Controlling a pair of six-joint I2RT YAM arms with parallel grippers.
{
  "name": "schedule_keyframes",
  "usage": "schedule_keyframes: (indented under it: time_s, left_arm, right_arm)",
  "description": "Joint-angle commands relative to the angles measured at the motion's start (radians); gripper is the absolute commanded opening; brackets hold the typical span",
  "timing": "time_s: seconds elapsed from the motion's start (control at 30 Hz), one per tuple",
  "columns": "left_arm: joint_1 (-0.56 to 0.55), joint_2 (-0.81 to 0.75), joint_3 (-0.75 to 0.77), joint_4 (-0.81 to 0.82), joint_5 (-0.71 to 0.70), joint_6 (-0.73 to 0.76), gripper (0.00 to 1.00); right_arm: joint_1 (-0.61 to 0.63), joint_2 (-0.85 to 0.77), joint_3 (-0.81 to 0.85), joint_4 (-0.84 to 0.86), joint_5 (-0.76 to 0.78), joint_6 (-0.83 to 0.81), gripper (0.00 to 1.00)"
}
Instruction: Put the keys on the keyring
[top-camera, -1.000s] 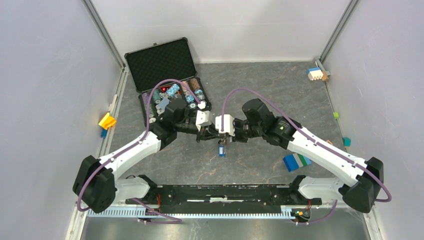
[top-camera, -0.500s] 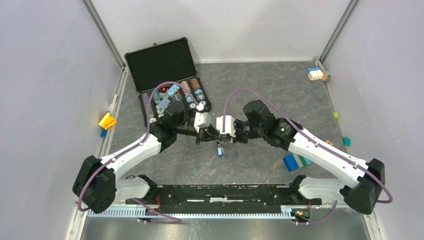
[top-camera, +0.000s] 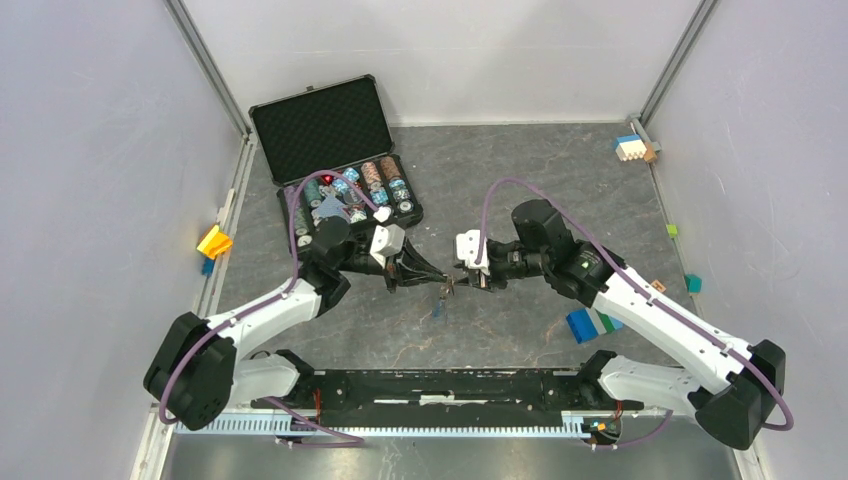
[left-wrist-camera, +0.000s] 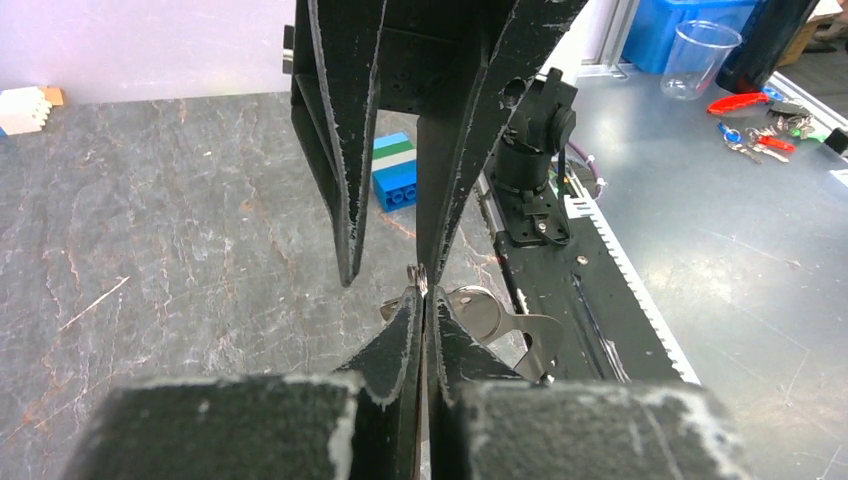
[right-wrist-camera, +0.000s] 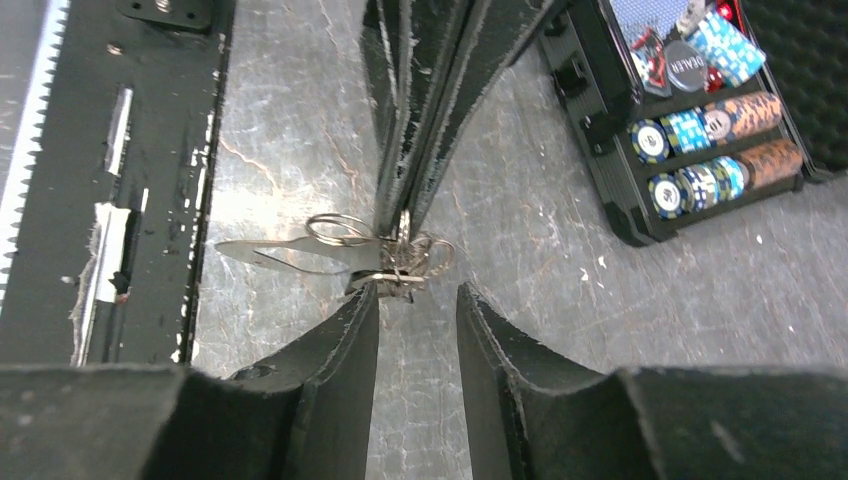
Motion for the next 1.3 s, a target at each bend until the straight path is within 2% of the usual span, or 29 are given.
schedule_keyframes:
  time_s: [0.0, 0.17, 0.33, 0.53, 0.6, 0.7, 0.77, 0.83, 0.97, 1.03, 1.17, 1.27]
  left_arm:
    - [0.003, -0.017, -0.014, 0.173, 0.023, -0.096, 0.02]
    - [0.003, -0.012, -0.020, 0.181, 0.023, -0.093, 0.02]
    - [0.003, -0.011, -0.020, 0.181, 0.024, -0.092, 0.02]
    - [0.004, -0.008, -0.022, 0.176, 0.024, -0.085, 0.02]
    - [0.004, -0.009, -0.023, 0.174, 0.023, -0.083, 0.02]
    - [0.003, -0.008, -0.023, 0.161, 0.022, -0.072, 0.02]
    - [0.004, -0.012, -0.021, 0.132, 0.023, -0.048, 0.02]
    - [0.004, -0.016, -0.006, 0.041, 0.032, 0.023, 0.03]
    - [0.002, -0.038, 0.095, -0.383, 0.016, 0.317, 0.28]
    - [0.002, -0.047, 0.139, -0.501, -0.021, 0.395, 0.37]
    - [0.001, -0.046, 0.223, -0.684, -0.098, 0.500, 0.45]
    - [-0.003, -0.042, 0.250, -0.740, -0.134, 0.518, 0.46]
  right_arm:
    - [-0.006, -0.018, -0.002, 0.046, -0.119, -0.021, 0.39]
    - [-0.007, -0.011, 0.004, 0.050, -0.175, -0.034, 0.34]
    - [-0.007, 0.000, 0.004, 0.061, -0.182, -0.030, 0.23]
    - [-0.007, 0.004, -0.001, 0.077, -0.183, -0.017, 0.19]
    - [-0.007, 0.004, -0.002, 0.080, -0.180, -0.014, 0.13]
    - [-0.007, 0.002, -0.003, 0.088, -0.165, -0.009, 0.00]
    - [-0.007, 0.001, -0.001, 0.087, -0.143, -0.006, 0.00]
    - [-0.006, 0.003, 0.011, 0.067, -0.113, -0.014, 0.00]
    - [-0.004, 0.021, 0.036, 0.026, -0.061, -0.023, 0.00]
    - [0.002, 0.036, 0.055, 0.000, -0.029, -0.031, 0.00]
    - [0.014, 0.073, 0.093, -0.050, 0.033, -0.045, 0.00]
    - [0.024, 0.098, 0.107, -0.067, 0.067, -0.044, 0.00]
